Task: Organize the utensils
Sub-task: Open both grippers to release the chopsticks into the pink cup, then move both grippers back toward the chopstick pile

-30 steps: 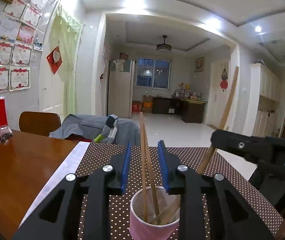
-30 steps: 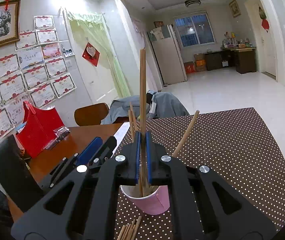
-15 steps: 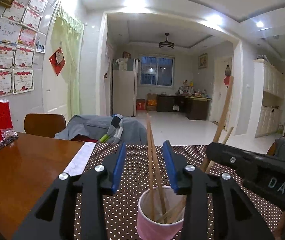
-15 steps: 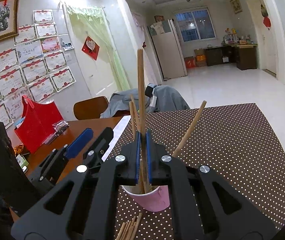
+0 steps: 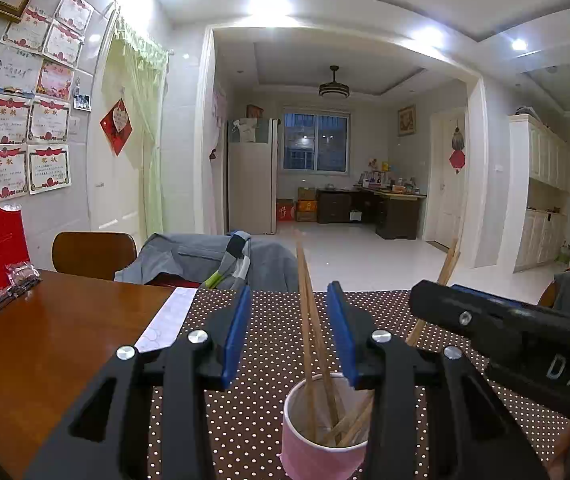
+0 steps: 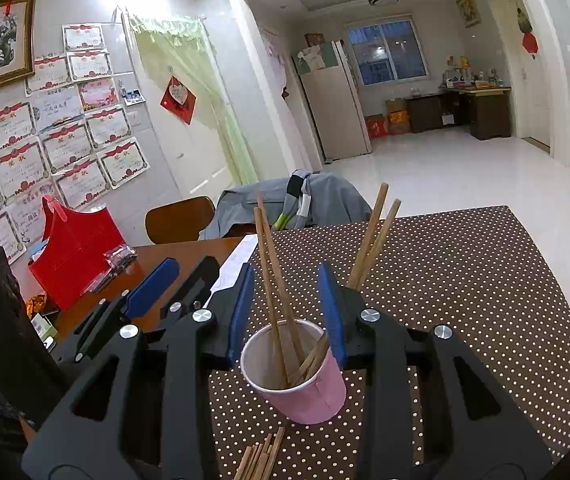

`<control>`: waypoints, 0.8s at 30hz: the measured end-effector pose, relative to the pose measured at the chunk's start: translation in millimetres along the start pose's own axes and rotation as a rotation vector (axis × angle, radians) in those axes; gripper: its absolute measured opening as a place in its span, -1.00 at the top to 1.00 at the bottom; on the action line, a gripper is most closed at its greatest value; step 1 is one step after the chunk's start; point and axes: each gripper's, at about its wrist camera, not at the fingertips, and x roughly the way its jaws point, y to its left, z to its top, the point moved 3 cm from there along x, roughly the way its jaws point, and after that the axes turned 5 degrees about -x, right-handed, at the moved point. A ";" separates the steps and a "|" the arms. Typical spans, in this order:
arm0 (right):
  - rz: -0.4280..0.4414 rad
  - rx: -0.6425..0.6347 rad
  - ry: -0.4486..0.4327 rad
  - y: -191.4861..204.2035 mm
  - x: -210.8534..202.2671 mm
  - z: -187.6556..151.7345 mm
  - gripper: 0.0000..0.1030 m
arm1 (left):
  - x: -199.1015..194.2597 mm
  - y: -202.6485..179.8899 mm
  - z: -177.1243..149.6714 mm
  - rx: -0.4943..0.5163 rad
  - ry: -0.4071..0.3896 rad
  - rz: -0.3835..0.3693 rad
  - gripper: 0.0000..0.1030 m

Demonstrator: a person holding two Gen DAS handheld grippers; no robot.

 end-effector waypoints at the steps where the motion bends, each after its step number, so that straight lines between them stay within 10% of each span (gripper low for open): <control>1: 0.000 0.001 -0.001 -0.3 -0.6 0.2 0.32 | 0.2 0.2 0.4 0.001 0.000 0.000 0.23; 24: -0.089 0.029 0.013 -3.4 -85.6 -43.1 0.18 | -79.3 17.2 -9.4 -0.003 0.087 -0.029 0.07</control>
